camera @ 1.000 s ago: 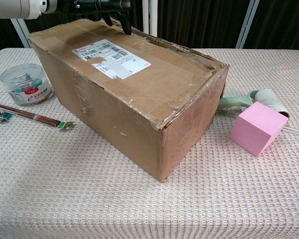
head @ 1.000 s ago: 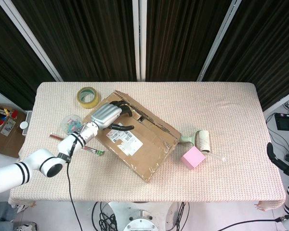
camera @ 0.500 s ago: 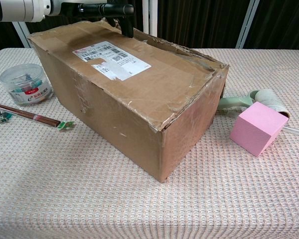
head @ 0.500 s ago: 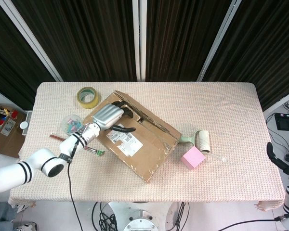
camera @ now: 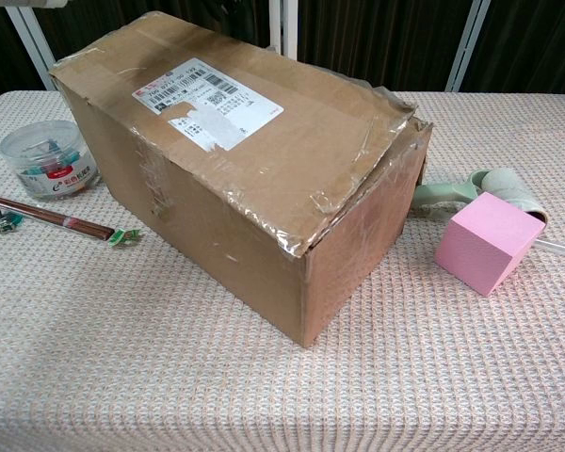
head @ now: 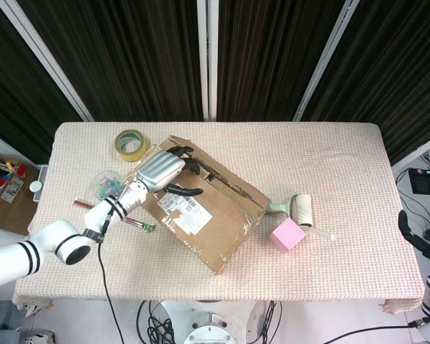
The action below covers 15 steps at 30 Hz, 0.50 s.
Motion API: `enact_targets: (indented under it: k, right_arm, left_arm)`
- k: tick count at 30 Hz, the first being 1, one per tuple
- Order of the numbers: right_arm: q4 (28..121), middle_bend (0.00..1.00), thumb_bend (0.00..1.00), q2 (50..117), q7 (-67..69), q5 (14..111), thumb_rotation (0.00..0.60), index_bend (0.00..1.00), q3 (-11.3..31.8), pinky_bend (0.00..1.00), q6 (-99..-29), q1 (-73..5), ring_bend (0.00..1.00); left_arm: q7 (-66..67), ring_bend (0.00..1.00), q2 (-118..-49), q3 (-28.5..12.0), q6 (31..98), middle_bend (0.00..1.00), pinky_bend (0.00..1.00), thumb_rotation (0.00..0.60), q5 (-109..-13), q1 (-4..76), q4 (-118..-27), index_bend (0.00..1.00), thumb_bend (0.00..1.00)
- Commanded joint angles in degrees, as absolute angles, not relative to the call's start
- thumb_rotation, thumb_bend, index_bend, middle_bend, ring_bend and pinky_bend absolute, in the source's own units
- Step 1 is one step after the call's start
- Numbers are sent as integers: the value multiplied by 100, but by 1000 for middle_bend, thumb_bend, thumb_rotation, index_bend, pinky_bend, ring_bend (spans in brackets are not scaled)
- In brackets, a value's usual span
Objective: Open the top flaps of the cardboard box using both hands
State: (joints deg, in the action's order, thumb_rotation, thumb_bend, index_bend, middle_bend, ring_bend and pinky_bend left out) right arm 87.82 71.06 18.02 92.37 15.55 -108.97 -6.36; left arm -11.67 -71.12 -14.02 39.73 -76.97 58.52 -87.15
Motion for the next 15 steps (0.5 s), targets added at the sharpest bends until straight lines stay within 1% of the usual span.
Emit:
enact_targets:
  k: [1, 7, 11, 12, 15]
  right_arm:
    - [8805, 0, 240, 7099, 1795, 9240, 600, 0, 1567, 0, -10900, -637, 0]
    - [8925, 0, 240, 7073, 1794, 9261, 600, 0, 1619, 0, -10906, -665, 0]
    - [9024, 0, 240, 7062, 1729, 9347, 600, 0, 1613, 0, -10898, -696, 0]
    - [9011, 0, 240, 7088, 1692, 9363, 600, 0, 1610, 0, -10802, -762, 0]
    - [9079, 0, 240, 7072, 1676, 9491, 600, 0, 1546, 0, -10854, -739, 0]
  left_arm:
    - [-1230, 100, -6927, -1455, 4104, 504, 155, 0, -7759, 5799, -8894, 374, 0]
    - [-1274, 104, -6372, -1539, 4420, 509, 155, 0, -7864, 5609, -9423, 377, 0]
    - [-1185, 112, -5983, -1536, 4604, 526, 155, 0, -7888, 5439, -9788, 377, 0]
    - [-1163, 115, -5868, -1529, 4659, 531, 155, 0, -7885, 5378, -9903, 378, 0]
    - [-1098, 117, -5599, -1503, 4834, 542, 155, 0, -7900, 5204, -10164, 381, 0]
